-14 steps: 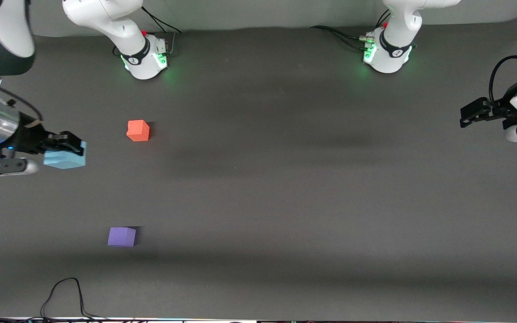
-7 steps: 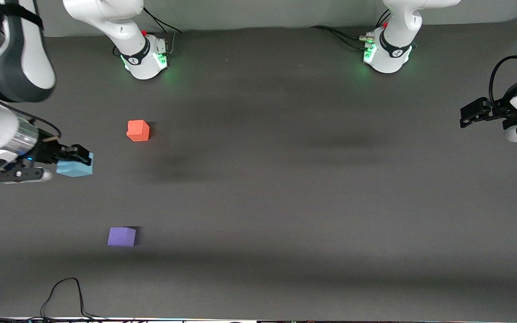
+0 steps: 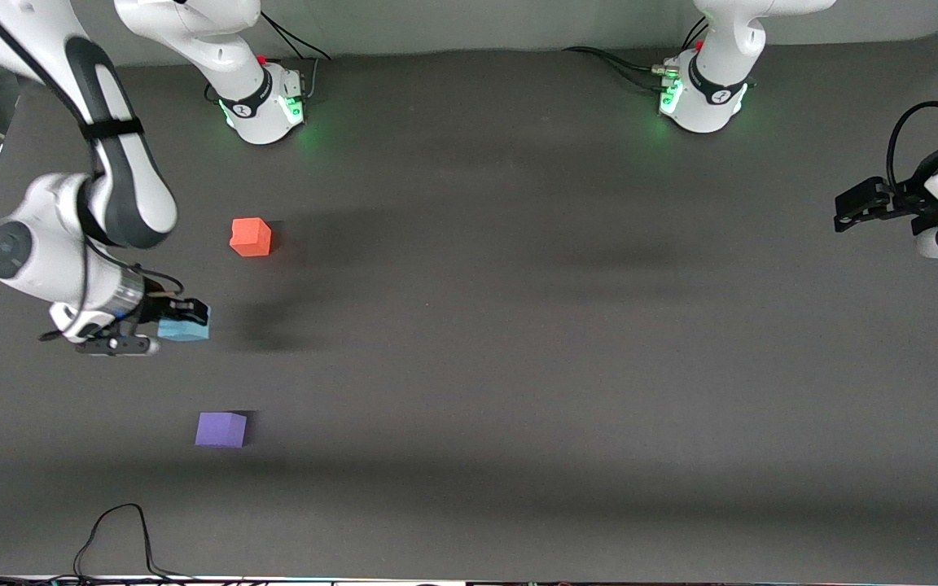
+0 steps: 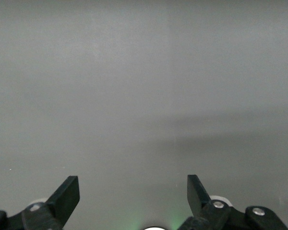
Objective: Place blue block between orange and purple blocks
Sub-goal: 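Lower the blue cube between the orange and purple cubes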
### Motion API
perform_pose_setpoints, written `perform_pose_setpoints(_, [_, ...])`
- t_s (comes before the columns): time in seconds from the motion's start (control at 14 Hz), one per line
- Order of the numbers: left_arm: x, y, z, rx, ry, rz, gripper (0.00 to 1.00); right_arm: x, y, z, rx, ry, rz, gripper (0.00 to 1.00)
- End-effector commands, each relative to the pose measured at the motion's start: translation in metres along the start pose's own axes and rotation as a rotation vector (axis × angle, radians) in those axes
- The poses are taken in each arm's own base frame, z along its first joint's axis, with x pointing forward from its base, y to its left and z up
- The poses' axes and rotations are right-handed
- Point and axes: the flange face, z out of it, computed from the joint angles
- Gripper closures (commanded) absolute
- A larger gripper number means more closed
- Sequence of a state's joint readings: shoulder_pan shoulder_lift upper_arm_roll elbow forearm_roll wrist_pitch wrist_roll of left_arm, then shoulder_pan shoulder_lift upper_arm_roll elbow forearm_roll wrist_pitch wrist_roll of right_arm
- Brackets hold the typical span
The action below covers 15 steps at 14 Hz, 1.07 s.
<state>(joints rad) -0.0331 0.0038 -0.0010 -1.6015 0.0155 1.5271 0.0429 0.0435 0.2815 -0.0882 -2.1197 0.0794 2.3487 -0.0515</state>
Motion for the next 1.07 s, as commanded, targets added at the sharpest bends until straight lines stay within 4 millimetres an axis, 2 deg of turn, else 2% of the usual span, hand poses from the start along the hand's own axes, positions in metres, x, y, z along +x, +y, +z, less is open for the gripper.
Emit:
perform_pose_setpoints(0.0, [0.0, 0.002, -0.001, -0.006, 0.008, 0.002, 0.0, 0.01, 0.001, 0.059, -0.015, 0.001, -0.014, 0.51])
perform_pose_setpoints(0.14, [0.0, 0.002, 0.0, -0.006, 0.006, 0.002, 0.0, 0.009, -0.001, 0.082, -0.018, -0.002, -0.004, 0.51])
perform_pose_setpoints(0.21, [0.0, 0.002, 0.0, -0.006, 0.008, 0.002, 0.0, 0.008, -0.001, 0.088, -0.017, -0.01, 0.0, 0.51])
perform_pose_setpoints(0.5, [0.0, 0.004, 0.001, -0.006, 0.006, 0.002, 0.0, 0.004, -0.01, 0.092, -0.004, -0.023, 0.013, 0.51])
perform_pose_setpoints(0.64, [0.001, 0.004, 0.002, -0.006, 0.005, 0.002, 0.0, -0.001, -0.024, 0.095, 0.0, -0.034, 0.011, 0.51])
perform_pose_setpoints(0.93, [0.001, 0.003, 0.002, -0.006, 0.005, 0.0, 0.0, -0.007, -0.035, 0.099, -0.003, -0.046, 0.032, 0.51])
perform_pose_setpoints(1.0, [0.001, 0.004, 0.002, -0.006, 0.005, 0.002, 0.0, -0.007, -0.036, 0.099, -0.003, -0.047, 0.032, 0.46])
